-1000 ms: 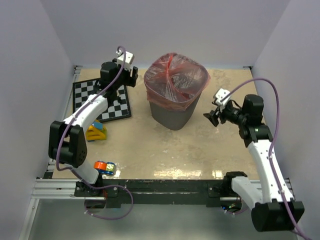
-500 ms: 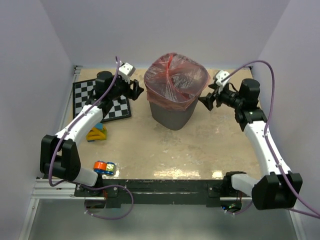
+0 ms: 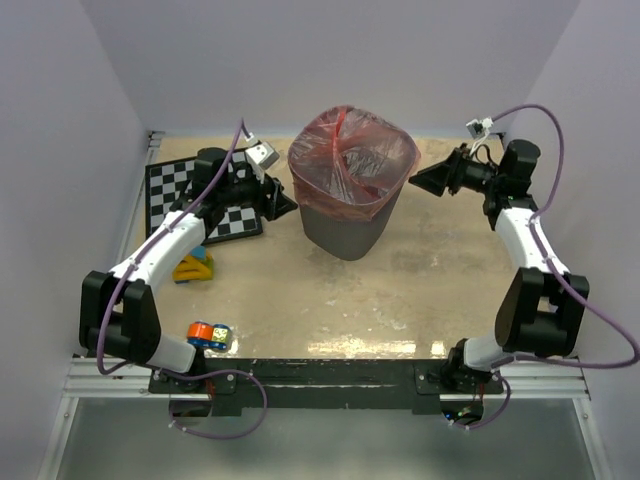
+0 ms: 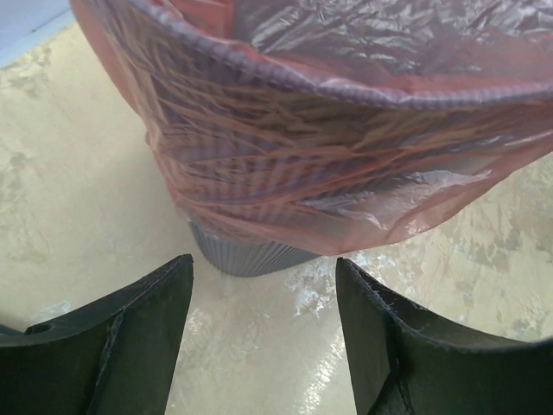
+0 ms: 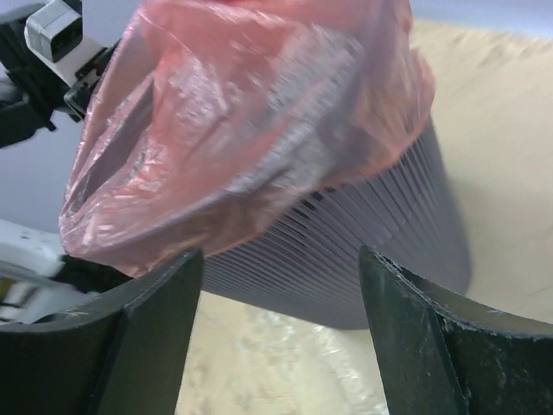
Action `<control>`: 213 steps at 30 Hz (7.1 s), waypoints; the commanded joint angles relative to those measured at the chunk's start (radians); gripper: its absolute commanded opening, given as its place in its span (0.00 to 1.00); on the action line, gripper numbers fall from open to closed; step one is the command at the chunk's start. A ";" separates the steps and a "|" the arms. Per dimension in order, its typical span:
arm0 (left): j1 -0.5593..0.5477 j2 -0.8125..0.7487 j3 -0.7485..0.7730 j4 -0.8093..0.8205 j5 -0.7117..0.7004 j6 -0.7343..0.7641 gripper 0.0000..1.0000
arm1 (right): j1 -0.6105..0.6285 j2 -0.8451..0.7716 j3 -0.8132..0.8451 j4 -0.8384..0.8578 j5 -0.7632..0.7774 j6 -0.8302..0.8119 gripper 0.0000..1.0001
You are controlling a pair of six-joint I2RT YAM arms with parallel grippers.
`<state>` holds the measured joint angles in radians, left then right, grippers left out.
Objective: Put the trash bags into the trash bin
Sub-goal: Place the trash bag in the trash bin.
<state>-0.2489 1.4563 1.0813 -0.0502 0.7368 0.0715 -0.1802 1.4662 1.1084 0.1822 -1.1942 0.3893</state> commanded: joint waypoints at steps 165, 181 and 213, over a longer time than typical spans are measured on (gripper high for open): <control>-0.305 -0.208 -0.479 0.816 -0.525 0.286 0.68 | 0.100 0.375 0.363 -0.797 0.208 -0.632 0.00; -0.313 0.002 -0.264 0.819 -0.444 0.163 0.28 | 0.104 0.350 0.343 -0.777 0.205 -0.596 0.00; -0.118 0.018 -0.241 0.468 -0.242 -0.005 0.49 | 0.113 0.358 0.366 -0.838 0.416 -0.691 0.32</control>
<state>-0.5129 1.4754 0.6891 0.5228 0.3386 0.3481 -0.0669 1.8767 1.4189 -0.6209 -0.8474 -0.2710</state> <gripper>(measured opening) 0.263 0.099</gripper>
